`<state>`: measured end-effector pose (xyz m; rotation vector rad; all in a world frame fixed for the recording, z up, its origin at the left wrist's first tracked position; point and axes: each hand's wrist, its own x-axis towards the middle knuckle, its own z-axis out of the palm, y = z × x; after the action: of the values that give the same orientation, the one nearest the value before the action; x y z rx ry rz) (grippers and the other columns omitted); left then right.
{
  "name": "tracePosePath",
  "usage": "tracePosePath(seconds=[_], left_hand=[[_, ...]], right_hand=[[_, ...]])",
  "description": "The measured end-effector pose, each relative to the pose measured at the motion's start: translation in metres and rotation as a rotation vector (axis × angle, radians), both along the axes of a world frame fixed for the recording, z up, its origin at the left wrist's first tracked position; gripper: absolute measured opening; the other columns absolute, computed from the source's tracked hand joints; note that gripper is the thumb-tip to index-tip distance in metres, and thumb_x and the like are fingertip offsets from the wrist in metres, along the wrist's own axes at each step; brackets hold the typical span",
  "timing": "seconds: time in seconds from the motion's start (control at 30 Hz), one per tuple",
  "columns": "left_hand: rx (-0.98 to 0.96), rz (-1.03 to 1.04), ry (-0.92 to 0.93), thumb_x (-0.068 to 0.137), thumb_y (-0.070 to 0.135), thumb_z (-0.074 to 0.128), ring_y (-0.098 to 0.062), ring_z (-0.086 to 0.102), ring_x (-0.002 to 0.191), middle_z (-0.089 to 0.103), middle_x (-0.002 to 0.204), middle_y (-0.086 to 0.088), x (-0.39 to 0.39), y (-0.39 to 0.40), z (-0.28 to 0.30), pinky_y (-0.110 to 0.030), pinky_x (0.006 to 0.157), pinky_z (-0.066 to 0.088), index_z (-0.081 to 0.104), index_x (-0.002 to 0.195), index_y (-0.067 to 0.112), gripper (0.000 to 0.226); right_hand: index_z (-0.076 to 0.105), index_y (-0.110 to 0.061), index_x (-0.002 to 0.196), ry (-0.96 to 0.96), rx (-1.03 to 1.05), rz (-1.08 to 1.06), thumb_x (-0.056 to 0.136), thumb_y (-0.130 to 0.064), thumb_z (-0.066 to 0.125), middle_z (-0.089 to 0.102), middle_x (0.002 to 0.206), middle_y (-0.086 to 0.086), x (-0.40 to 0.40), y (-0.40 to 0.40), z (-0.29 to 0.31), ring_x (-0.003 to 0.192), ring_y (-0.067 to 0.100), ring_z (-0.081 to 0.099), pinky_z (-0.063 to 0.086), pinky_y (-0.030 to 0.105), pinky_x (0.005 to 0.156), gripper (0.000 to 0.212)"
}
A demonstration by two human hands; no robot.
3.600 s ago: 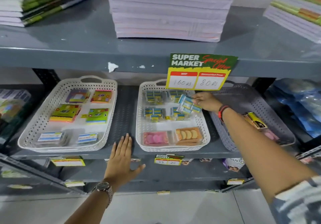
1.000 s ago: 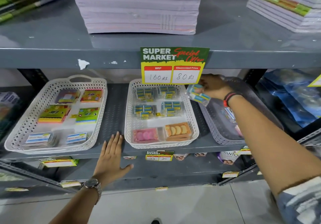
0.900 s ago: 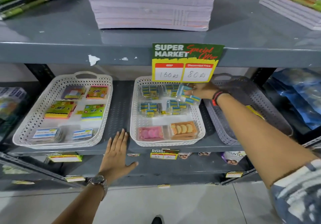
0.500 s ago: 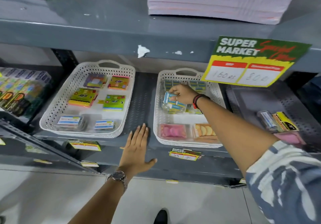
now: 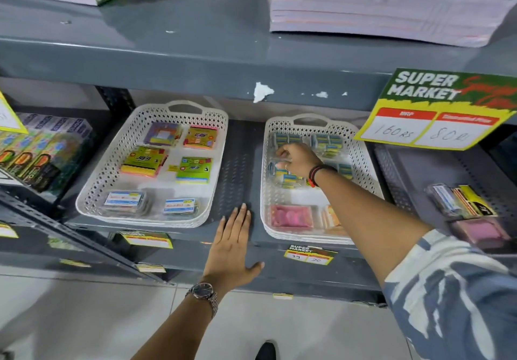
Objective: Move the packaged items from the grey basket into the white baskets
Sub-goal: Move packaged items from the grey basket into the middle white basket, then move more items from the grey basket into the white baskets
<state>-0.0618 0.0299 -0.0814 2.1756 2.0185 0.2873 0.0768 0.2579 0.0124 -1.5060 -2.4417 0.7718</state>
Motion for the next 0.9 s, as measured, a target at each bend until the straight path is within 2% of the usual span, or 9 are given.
tracePosePath(seconds=[0.13, 0.33, 0.47, 0.6, 0.67, 0.83, 0.9], left_hand=[[-0.002, -0.013, -0.005, 0.066, 0.064, 0.055, -0.022, 0.003, 0.146, 0.004, 0.159, -0.007, 0.0, -0.001, 0.001, -0.043, 0.117, 0.007, 0.013, 0.149, 0.006, 0.11], [0.0, -0.032, 0.003, 0.063, 0.061, 0.059, -0.024, 0.008, 0.146, 0.01, 0.159, -0.008, -0.001, -0.002, 0.0, -0.044, 0.117, 0.008, 0.015, 0.148, 0.005, 0.111], [-0.006, -0.031, 0.041, 0.061, 0.063, 0.056, -0.029, 0.018, 0.143, 0.022, 0.155, -0.014, -0.003, 0.0, -0.005, -0.045, 0.116, 0.011, 0.022, 0.146, 0.001, 0.111], [0.005, -0.026, 0.089, 0.062, 0.063, 0.053, -0.03, 0.02, 0.143, 0.025, 0.154, -0.015, -0.001, 0.0, -0.005, -0.044, 0.117, 0.007, 0.024, 0.145, 0.0, 0.109], [0.012, -0.019, 0.09, 0.062, 0.062, 0.052, -0.03, 0.02, 0.143, 0.026, 0.154, -0.015, 0.001, 0.001, -0.005, -0.042, 0.118, 0.006, 0.024, 0.145, -0.001, 0.108], [-0.009, -0.013, 0.107, 0.062, 0.064, 0.049, -0.031, 0.021, 0.142, 0.028, 0.153, -0.016, 0.003, 0.003, -0.004, -0.041, 0.117, 0.006, 0.025, 0.144, -0.001, 0.107], [-0.026, -0.001, 0.106, 0.06, 0.064, 0.048, -0.024, 0.015, 0.144, 0.028, 0.153, -0.017, 0.005, 0.004, -0.002, -0.039, 0.117, 0.003, 0.025, 0.144, -0.001, 0.108]], right_hand=[[0.064, -0.016, 0.111, 0.085, 0.101, -0.086, 0.087, -0.02, 0.062, 0.069, 0.116, 0.005, 0.023, -0.008, 0.007, 0.11, 0.022, 0.062, 0.051, 0.035, 0.093, 0.025], [0.063, -0.02, 0.111, -0.015, 0.353, -0.22, 0.083, -0.013, 0.058, 0.067, 0.117, 0.004, 0.112, -0.032, 0.023, 0.111, 0.028, 0.058, 0.051, 0.041, 0.09, 0.029], [0.062, -0.018, 0.114, -0.03, 0.451, -0.473, 0.078, -0.007, 0.053, 0.066, 0.116, 0.01, 0.191, -0.049, 0.026, 0.111, 0.033, 0.057, 0.05, 0.043, 0.087, 0.038], [0.057, -0.006, 0.121, -0.148, 0.335, -0.674, 0.081, -0.005, 0.057, 0.061, 0.119, 0.023, 0.266, -0.058, 0.02, 0.113, 0.04, 0.055, 0.048, 0.045, 0.089, 0.04], [0.053, 0.0, 0.118, -0.212, 0.247, -0.733, 0.08, -0.009, 0.061, 0.058, 0.118, 0.028, 0.296, -0.059, 0.013, 0.11, 0.044, 0.055, 0.048, 0.046, 0.089, 0.04], [0.05, 0.003, 0.117, -0.26, 0.077, -0.743, 0.079, -0.022, 0.069, 0.059, 0.118, 0.027, 0.326, -0.052, -0.001, 0.112, 0.041, 0.057, 0.049, 0.045, 0.09, 0.049], [0.049, 0.002, 0.118, -0.243, 0.048, -0.745, 0.078, -0.025, 0.071, 0.06, 0.118, 0.025, 0.329, -0.048, -0.007, 0.111, 0.04, 0.059, 0.051, 0.045, 0.088, 0.053]])
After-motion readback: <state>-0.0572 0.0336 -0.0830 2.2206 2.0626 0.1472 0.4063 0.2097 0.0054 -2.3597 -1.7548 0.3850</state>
